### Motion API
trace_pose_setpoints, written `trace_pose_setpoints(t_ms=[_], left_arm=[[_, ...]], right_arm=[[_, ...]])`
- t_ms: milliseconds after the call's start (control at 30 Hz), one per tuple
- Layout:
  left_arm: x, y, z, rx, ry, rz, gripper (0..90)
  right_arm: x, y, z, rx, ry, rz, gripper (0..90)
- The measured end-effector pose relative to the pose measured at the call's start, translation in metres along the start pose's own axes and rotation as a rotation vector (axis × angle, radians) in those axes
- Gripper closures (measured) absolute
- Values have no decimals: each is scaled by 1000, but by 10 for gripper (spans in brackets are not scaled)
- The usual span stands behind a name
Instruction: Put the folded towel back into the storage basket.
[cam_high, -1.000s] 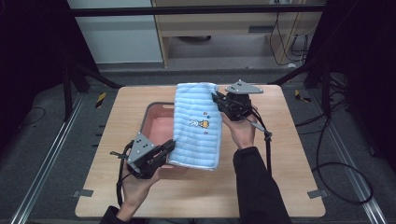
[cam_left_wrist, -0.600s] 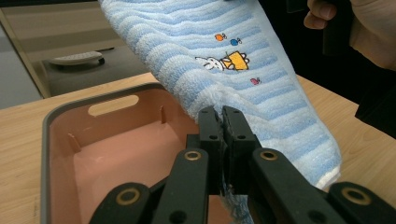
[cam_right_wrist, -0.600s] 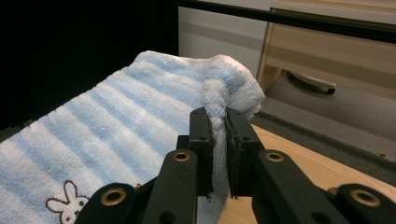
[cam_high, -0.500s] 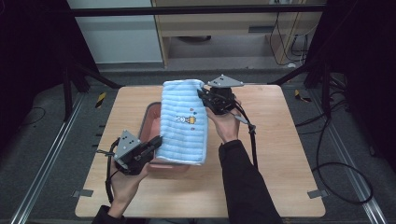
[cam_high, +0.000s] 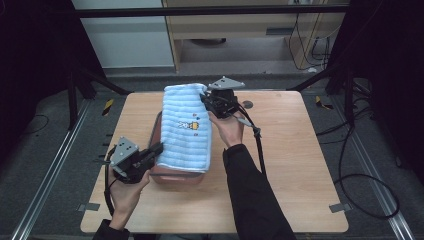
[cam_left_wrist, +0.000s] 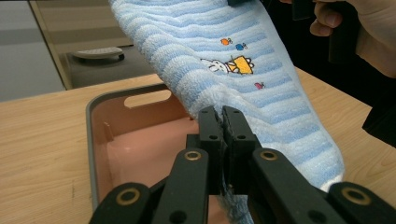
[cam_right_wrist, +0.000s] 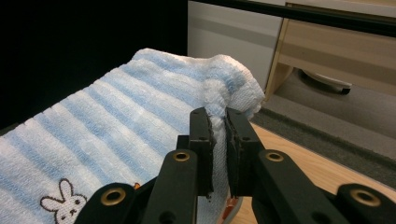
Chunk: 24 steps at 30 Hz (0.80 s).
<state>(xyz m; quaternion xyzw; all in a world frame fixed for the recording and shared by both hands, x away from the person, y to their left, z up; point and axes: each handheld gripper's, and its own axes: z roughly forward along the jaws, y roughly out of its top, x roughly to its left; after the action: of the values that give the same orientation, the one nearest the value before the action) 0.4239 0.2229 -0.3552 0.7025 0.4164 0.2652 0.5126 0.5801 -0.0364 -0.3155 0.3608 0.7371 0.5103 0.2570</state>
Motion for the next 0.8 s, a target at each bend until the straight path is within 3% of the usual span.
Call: trace_pose_setpoints(t_ms=[467, 800], left_arm=[[21, -8, 7, 20, 44, -40, 871], [28, -17, 18, 55, 65, -36, 872]], right_arm=[[8, -3, 31, 21, 13, -11, 826], [11, -15, 54, 58, 6, -23, 826]])
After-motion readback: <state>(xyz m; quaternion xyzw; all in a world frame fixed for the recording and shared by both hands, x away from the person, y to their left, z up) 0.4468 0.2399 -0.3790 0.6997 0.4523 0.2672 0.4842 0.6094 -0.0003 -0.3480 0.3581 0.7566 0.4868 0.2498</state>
